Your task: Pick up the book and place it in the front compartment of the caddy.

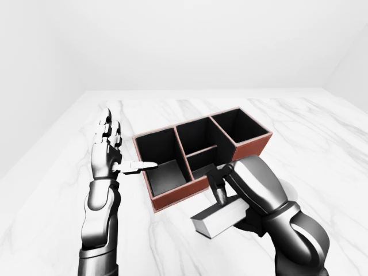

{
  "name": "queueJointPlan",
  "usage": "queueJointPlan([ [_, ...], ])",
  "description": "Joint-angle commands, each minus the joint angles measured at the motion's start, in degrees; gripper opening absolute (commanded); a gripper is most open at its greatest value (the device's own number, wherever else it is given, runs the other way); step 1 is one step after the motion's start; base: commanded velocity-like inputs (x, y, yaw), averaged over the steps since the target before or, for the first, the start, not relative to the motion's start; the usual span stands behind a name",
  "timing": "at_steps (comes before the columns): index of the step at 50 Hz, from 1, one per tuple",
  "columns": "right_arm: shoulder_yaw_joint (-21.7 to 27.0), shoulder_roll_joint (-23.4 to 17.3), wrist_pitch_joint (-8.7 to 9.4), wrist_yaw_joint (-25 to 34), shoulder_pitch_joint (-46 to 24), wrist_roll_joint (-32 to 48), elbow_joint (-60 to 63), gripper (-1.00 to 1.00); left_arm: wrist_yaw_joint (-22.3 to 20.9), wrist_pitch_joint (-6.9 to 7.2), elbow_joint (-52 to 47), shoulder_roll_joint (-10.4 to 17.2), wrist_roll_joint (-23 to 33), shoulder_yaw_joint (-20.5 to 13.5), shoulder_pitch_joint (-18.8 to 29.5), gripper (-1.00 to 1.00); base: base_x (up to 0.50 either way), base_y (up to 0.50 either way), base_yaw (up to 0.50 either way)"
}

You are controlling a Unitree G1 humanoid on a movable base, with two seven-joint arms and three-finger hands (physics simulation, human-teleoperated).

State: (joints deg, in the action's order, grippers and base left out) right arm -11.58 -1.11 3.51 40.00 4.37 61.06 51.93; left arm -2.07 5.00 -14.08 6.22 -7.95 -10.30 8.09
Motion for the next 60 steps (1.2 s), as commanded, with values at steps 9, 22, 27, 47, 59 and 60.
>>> queueJointPlan([
  [9, 2.1, 1.5, 1.49, 0.0, -7.8, 2.2, -0.8, -1.0, 0.1, 0.0, 0.5, 0.1, -0.1, -0.1, 0.3, 1.0, 0.0, 0.0, 0.0],
  [22, 2.8, 1.9, 1.49, 0.0, -12.7, 3.0, -3.1, -1.0, 0.1, 0.0, 0.5, 0.1, -0.1, -0.1, 0.3, 1.0, 0.0, 0.0, 0.0],
  [27, 2.9, 2.2, 1.49, 0.0, -14.5, 3.4, -3.9, -1.0, 0.0, 0.0, 0.2, 0.1, -0.2, 0.0, 0.1, 1.0, 0.0, 0.0, 0.0],
  [47, 5.1, 1.7, 1.49, 0.0, -23.5, 2.9, -11.4, -1.0, 0.1, 0.0, 1.2, 0.0, 0.0, 0.0, 0.3, 1.0, 0.0, 0.0, 0.0],
  [59, 6.1, 0.5, 1.49, 0.0, -27.7, 2.1, -18.0, -1.0, 0.0, 0.0, 1.3, 0.1, -0.1, 0.0, 0.3, 1.0, 0.0, 0.0, 0.0],
  [60, 6.2, 0.4, 1.49, 0.0, -28.0, 2.1, -18.6, -1.0, 0.0, 0.0, 1.2, 0.1, -0.2, 0.0, 0.3, 1.0, 0.0, 0.0, 0.0],
])
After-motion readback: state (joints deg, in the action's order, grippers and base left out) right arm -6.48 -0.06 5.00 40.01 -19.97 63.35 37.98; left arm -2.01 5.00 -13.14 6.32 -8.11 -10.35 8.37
